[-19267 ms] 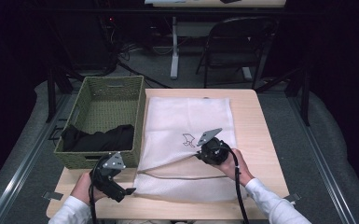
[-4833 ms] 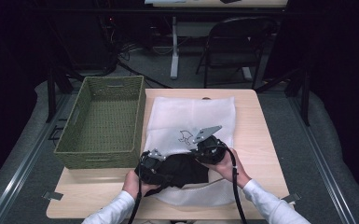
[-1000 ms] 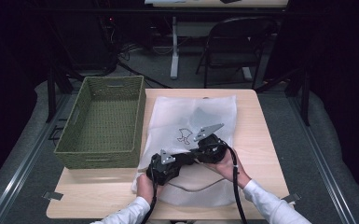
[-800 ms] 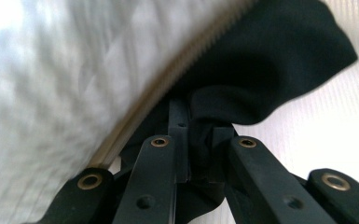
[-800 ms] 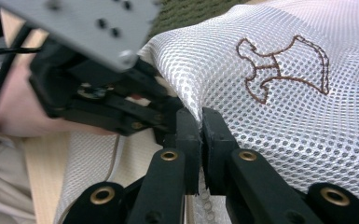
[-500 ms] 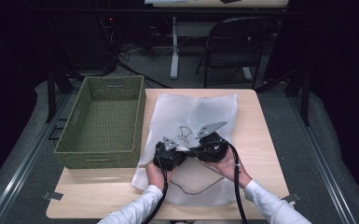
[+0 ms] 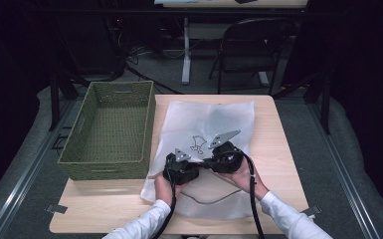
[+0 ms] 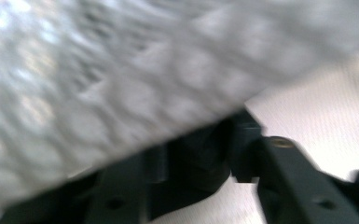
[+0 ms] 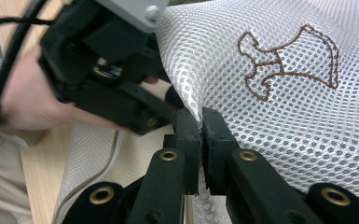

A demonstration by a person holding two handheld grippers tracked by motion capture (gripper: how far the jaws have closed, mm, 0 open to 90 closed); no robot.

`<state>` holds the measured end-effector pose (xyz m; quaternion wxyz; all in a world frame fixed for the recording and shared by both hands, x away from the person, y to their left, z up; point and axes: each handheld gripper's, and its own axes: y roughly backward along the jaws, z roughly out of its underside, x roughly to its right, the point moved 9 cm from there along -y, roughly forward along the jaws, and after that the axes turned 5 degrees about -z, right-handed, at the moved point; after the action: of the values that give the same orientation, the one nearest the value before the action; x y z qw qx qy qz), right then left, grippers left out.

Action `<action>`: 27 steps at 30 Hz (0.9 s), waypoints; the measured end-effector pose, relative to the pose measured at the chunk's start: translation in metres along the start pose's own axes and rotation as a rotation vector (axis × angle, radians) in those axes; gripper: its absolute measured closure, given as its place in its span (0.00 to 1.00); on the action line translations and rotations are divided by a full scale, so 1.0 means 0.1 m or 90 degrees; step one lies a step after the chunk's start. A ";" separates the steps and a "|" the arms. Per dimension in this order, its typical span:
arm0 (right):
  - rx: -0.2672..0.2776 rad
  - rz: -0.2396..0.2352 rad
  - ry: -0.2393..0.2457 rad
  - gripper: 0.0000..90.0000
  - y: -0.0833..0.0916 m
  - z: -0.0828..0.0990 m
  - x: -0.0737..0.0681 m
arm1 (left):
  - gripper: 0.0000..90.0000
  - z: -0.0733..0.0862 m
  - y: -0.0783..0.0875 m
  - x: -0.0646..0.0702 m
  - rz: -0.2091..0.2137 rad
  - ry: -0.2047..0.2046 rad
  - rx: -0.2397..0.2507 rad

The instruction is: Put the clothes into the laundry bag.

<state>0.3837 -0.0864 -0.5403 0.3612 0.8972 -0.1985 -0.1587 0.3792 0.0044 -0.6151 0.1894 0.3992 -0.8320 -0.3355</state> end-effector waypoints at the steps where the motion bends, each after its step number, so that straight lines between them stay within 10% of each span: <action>1: 0.000 0.000 0.000 0.97 0.00 0.00 0.00 | 0.54 0.05 0.04 0.02 0.006 0.008 -0.017; 12: -0.007 -0.004 -0.006 0.96 -0.01 0.02 -0.01 | 0.94 0.11 -0.01 -0.02 -0.018 -0.010 -0.016; 27: -0.043 -0.013 -0.014 0.96 -0.09 0.12 -0.01 | 0.96 -0.06 -0.21 -0.03 -0.025 0.011 0.005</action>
<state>0.3801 -0.0867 -0.5551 0.3875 0.8847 -0.1876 -0.1790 0.3959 -0.0050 -0.6265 0.1884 0.4189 -0.8238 -0.3322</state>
